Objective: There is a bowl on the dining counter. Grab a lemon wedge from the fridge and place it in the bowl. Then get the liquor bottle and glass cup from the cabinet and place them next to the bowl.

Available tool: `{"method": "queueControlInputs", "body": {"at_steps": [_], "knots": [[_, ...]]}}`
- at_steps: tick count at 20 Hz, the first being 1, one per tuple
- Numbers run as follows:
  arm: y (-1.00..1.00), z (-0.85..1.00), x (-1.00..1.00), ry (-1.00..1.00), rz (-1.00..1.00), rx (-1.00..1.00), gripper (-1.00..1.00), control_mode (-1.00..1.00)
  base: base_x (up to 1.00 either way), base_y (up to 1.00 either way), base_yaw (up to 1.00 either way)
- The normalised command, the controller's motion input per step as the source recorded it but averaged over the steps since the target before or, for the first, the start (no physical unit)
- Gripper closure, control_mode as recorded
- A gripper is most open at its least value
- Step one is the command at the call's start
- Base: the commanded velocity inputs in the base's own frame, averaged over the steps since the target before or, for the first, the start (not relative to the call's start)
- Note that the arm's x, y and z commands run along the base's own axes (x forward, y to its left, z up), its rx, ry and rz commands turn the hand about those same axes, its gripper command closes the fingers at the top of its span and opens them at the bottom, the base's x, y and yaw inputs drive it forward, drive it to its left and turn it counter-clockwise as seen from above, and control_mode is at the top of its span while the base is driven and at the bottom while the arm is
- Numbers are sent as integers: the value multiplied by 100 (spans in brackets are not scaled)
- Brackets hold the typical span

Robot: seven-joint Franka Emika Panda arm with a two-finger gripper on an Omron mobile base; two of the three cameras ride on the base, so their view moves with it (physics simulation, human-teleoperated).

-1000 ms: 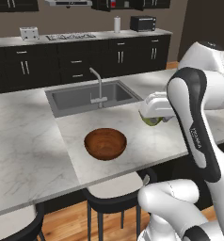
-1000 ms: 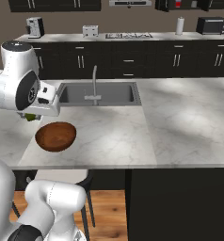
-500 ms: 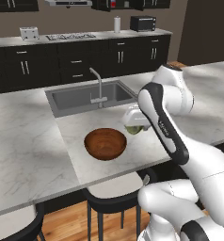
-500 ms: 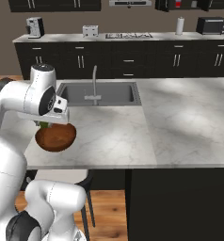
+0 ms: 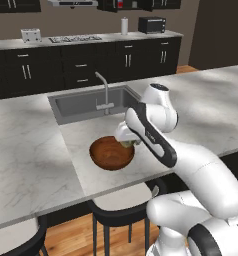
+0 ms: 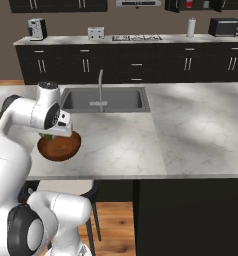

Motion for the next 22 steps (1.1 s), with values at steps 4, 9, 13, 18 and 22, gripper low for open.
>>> {"method": "queueControlInputs", "body": {"at_steps": [4,9,13,18,22], "knots": [[6,-55,47,8,0,0,100,-100,0,0,0],[0,-45,40,9,-1,0,100,-100,0,0,0],[7,-31,32,1,-1,0,100,-100,0,0,0],[24,-14,30,0,-2,0,100,-100,0,0,0],[28,-16,29,0,-4,0,100,-100,0,0,0]]}}
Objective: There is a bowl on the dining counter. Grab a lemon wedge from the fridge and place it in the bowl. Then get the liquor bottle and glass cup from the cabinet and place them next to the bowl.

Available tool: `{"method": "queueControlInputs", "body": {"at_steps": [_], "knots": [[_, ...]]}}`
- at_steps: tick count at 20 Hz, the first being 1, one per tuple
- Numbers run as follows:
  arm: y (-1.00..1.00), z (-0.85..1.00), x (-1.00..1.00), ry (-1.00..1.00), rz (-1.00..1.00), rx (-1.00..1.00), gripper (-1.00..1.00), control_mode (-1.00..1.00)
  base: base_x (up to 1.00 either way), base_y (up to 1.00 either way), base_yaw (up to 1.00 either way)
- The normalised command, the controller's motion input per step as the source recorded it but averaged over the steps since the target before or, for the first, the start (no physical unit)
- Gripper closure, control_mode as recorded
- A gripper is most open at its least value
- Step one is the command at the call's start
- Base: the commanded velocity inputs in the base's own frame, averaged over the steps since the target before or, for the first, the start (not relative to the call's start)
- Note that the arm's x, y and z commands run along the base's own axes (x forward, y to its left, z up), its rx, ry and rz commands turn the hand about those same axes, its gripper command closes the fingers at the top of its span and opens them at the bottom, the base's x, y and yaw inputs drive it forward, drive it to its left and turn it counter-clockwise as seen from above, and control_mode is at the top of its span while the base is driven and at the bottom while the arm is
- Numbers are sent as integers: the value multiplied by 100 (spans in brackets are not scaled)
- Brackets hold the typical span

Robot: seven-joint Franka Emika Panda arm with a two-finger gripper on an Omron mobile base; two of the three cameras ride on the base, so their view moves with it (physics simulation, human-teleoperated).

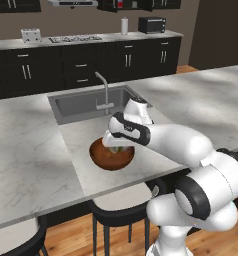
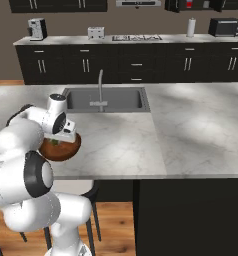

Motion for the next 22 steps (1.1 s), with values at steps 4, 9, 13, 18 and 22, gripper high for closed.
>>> {"method": "queueControlInputs", "body": {"at_steps": [4,9,13,18,22], "knots": [[11,-33,23,0,-6,0,100,-100,0,0,0],[0,-49,4,0,-7,-1,100,-100,0,0,0],[2,-44,5,-2,-8,-1,100,-100,0,0,0],[12,-27,22,-1,-8,0,-100,-100,0,0,0],[11,-3,13,-2,-5,0,-100,-100,0,0,0]]}}
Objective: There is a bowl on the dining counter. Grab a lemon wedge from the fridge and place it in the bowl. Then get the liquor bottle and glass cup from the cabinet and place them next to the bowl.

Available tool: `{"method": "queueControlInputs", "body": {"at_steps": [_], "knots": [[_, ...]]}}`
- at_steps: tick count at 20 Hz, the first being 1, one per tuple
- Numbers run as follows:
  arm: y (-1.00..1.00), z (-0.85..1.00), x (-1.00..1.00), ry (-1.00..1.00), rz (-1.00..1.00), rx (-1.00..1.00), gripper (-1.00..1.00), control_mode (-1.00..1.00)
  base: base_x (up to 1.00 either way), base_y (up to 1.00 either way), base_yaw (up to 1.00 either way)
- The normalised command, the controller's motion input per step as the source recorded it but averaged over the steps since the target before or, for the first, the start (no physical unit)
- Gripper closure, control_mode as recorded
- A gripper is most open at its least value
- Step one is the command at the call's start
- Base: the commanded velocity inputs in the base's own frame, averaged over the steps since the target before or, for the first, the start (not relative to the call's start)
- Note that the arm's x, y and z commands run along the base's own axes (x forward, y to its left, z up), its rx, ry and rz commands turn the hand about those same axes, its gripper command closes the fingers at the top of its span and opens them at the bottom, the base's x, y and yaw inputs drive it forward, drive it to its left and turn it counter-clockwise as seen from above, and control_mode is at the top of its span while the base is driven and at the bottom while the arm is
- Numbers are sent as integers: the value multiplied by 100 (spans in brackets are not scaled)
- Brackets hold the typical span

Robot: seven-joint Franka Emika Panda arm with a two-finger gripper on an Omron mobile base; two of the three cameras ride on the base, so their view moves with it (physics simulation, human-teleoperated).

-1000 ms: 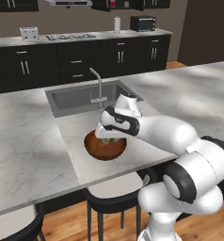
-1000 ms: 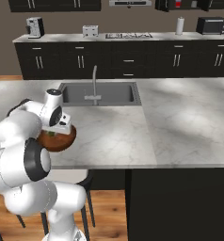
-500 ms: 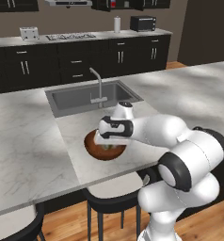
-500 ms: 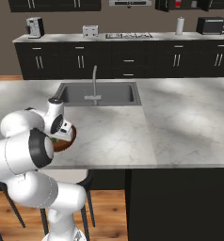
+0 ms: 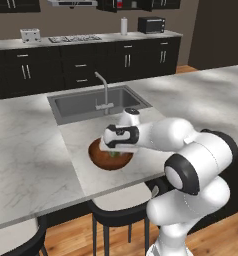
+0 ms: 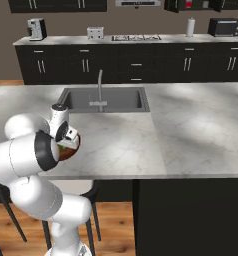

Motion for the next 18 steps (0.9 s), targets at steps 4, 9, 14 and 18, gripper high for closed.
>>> {"method": "queueControlInputs", "body": {"at_steps": [4,9,14,18], "knots": [[2,7,-1,-3,-1,0,-100,-100,0,0,0],[1,49,-27,-7,0,0,-100,-100,0,0,0],[0,96,-65,-18,0,1,-100,-100,0,0,0],[-4,100,-93,-26,0,6,-100,-100,0,0,0]]}}
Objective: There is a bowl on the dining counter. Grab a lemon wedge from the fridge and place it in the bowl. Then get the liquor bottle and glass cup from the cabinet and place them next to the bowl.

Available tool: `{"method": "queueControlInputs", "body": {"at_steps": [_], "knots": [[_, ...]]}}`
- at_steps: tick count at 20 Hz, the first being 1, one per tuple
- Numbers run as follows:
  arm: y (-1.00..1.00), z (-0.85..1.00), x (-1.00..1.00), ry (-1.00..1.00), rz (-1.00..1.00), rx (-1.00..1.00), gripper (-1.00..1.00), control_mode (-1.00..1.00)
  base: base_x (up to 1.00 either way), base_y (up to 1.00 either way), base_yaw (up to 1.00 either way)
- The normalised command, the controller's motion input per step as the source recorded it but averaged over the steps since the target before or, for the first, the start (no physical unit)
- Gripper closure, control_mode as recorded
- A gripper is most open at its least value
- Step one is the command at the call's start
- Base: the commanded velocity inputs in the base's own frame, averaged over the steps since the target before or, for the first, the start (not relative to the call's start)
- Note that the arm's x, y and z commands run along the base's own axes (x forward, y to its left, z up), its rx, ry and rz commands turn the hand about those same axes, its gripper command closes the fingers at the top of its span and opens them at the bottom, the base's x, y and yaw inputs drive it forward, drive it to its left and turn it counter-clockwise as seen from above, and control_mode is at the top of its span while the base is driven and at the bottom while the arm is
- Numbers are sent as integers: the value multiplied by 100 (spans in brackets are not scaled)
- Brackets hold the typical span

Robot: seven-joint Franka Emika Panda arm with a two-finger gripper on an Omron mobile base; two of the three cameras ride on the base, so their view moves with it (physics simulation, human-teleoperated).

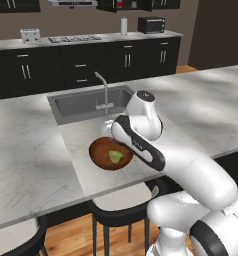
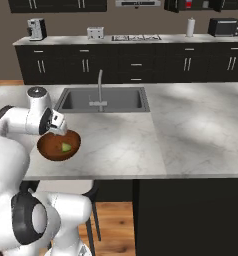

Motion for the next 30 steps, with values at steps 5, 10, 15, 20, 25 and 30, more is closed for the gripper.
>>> {"method": "queueControlInputs", "body": {"at_steps": [5,10,15,20,25,30], "knots": [[-16,100,-93,-11,0,4,-100,-100,0,0,0],[-25,100,-96,0,0,0,-100,-100,0,0,0],[-36,100,-100,1,0,0,-100,-100,0,0,0],[-41,100,-77,6,0,-2,-100,-100,0,0,0],[-11,100,-32,3,0,-11,-100,-100,0,0,0],[1,46,-25,-7,0,-20,-100,-100,0,0,0]]}}
